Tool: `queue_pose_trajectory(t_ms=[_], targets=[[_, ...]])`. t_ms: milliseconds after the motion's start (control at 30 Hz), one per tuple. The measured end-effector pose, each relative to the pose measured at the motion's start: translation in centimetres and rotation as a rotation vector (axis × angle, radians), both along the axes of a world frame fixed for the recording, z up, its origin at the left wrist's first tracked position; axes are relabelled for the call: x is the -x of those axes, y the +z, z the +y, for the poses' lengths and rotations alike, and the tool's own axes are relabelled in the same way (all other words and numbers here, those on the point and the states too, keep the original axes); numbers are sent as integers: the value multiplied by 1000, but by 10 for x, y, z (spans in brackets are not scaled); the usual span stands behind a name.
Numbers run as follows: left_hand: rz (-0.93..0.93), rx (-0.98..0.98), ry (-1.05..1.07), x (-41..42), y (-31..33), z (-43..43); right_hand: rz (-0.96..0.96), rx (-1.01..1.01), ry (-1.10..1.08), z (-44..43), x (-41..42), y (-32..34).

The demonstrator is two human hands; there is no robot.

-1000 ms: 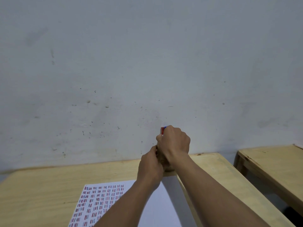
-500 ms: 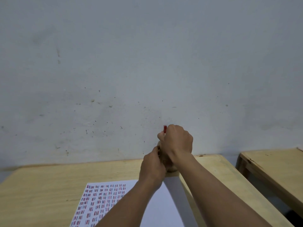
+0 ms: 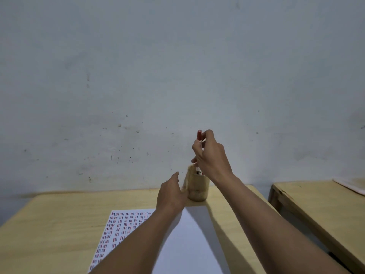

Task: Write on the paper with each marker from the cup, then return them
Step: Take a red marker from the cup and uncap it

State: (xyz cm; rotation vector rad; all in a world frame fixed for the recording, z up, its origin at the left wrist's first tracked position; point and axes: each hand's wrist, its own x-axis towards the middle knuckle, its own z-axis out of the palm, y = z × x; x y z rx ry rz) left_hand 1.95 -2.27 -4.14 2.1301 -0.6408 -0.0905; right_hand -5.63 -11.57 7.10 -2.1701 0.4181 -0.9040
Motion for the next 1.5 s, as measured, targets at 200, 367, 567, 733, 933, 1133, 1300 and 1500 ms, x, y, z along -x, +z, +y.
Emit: queue_pose_trajectory(t_ms=[200,367,567,733,933,1133,1300,1500], targets=[[-35,124,49,6,31,49,58,114,67,31,19,3],[-18,199,58,18,53,90,187,241,-7,58,24,-14],[53,355,-4,34,66,125,333,444,-6,91,42,-26],[153,463,-84,40,62,140,381,542,-6,108,52,-32],[168,568,-36,47,61,151,147,434,-37,122,65,-37],[234,672,-29,51,63,167,2,-388,-68,157,74,-46],[239,563,-122,52,59,180,-100,-1136,248,168,66,-49],[200,474,-72,45,50,192,-232,-1285,291,180,54,-61]])
